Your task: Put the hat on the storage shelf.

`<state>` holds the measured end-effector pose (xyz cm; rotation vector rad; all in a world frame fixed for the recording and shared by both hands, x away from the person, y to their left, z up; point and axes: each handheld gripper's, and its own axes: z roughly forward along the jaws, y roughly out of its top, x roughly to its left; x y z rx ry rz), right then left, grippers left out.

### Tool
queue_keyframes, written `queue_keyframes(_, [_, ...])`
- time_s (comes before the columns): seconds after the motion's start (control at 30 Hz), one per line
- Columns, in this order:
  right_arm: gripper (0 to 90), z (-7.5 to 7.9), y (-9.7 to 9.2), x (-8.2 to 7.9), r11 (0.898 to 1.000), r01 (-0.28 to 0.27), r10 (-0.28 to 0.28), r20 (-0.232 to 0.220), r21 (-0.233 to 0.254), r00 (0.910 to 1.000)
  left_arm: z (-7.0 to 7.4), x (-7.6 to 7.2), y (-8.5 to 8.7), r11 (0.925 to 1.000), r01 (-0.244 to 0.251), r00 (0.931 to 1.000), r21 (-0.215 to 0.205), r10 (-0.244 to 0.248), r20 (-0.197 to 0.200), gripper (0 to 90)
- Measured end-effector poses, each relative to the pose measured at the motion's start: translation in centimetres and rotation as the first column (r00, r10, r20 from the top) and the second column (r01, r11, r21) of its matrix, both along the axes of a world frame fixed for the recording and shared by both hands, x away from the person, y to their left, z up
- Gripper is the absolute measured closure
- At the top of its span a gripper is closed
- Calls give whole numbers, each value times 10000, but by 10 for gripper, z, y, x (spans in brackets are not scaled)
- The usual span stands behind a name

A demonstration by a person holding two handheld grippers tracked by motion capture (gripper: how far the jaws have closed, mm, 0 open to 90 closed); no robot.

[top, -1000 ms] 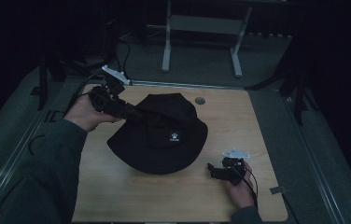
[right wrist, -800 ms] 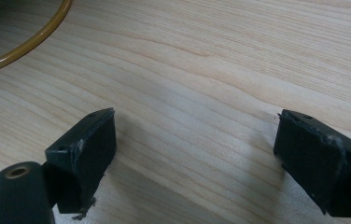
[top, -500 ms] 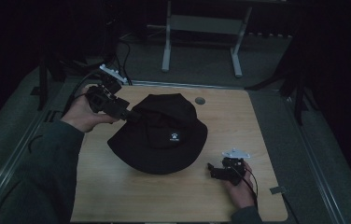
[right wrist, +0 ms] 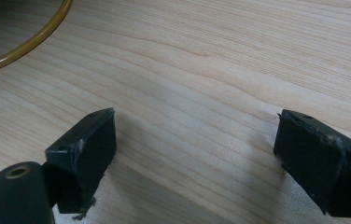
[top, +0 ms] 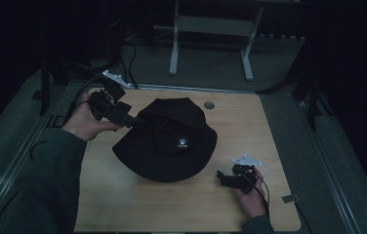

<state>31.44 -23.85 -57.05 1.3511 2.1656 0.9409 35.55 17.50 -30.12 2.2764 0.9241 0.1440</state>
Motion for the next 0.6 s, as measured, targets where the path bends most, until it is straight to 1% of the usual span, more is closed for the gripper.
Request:
queue_keyframes(0.2, [127,0,0,0,10000,1,-1,-2,1,10000,2,-5,9,9997,-246,9989,-72,248,395,207])
queue_keyframes(0.27, [127,0,0,0,10000,-2,2,6,-1,10000,3,-6,13,9993,-338,9978,-179,348,565,209])
queue_keyframes(0.43, [127,0,0,0,10000,1,-1,-2,0,10000,2,-13,19,9975,-646,9922,-282,673,1046,218])
queue_keyframes(0.57, [127,0,0,0,10000,1,-1,-3,1,10000,-1,-17,25,9958,-835,9881,-387,877,1261,219])
queue_keyframes(0.6, [127,0,0,0,10000,0,0,-2,1,10000,-1,-17,25,9958,-835,9881,-387,877,1261,219])
